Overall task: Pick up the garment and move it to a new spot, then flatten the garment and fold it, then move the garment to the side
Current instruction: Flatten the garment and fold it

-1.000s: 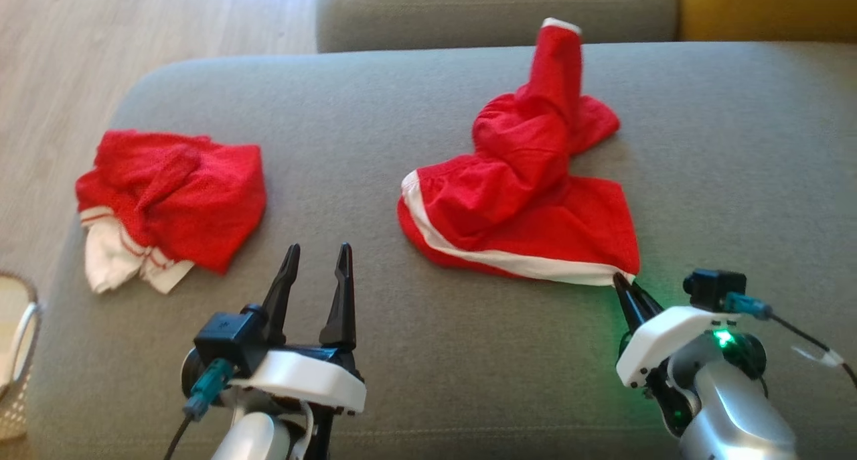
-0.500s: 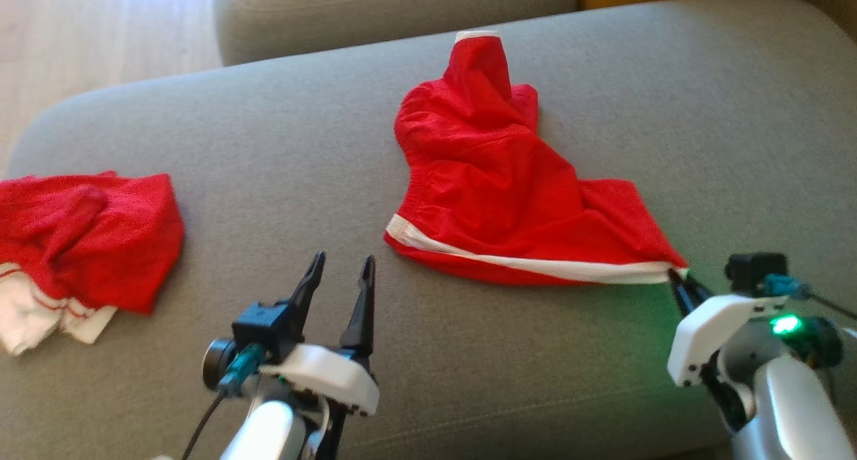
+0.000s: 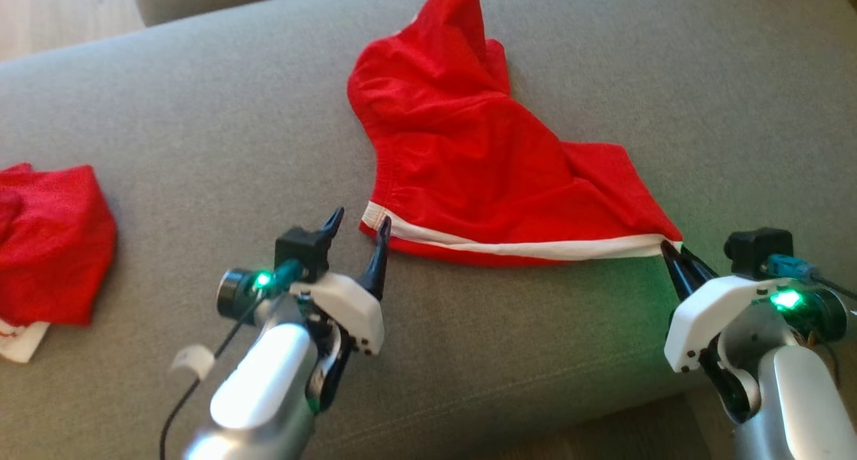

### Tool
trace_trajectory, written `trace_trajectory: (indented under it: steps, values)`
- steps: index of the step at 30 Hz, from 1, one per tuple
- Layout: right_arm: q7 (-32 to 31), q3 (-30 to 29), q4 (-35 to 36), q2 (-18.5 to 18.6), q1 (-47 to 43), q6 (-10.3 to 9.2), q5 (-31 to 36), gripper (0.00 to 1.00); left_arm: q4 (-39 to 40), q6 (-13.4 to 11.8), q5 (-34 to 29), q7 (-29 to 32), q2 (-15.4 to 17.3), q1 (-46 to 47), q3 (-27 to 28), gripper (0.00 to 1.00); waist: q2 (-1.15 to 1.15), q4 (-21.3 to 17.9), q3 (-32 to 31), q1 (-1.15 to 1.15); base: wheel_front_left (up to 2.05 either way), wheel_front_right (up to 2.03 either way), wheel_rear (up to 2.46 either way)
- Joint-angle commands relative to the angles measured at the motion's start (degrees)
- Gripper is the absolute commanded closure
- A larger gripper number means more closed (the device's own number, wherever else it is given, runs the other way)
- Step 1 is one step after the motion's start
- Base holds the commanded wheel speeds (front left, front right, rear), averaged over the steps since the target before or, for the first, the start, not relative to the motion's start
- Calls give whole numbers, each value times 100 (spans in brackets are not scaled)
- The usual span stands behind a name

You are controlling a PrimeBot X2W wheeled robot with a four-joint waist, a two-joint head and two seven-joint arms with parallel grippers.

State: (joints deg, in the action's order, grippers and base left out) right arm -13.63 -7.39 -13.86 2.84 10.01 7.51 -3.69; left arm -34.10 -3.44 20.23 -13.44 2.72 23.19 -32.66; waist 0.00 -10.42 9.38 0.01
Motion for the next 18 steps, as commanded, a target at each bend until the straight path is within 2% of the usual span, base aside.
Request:
trace_trajectory:
  steps: [1, 4, 9, 18]
  values:
    - [37, 156, 272, 4, 165, -2, -68, 100, -145, 40, -37, 24, 16, 462, 74, 0, 0, -112, 170, -1, 0, 0, 0]
    - [75, 189, 294, 4, 203, -2, -119, 100, -569, -9, -36, 27, 16, 764, -3, 0, 0, -152, 252, -1, 0, 0, 0]
    - [141, 202, 248, 4, 242, -2, -168, 100, -1066, 67, 146, 25, 16, 996, -176, 0, 0, -178, 284, -1, 0, 0, 0]
    - [199, 155, 123, 4, 272, -2, -151, 100, -1429, 159, 421, -25, 16, 1134, -499, 0, 0, -124, 244, -1, 0, 0, 0]
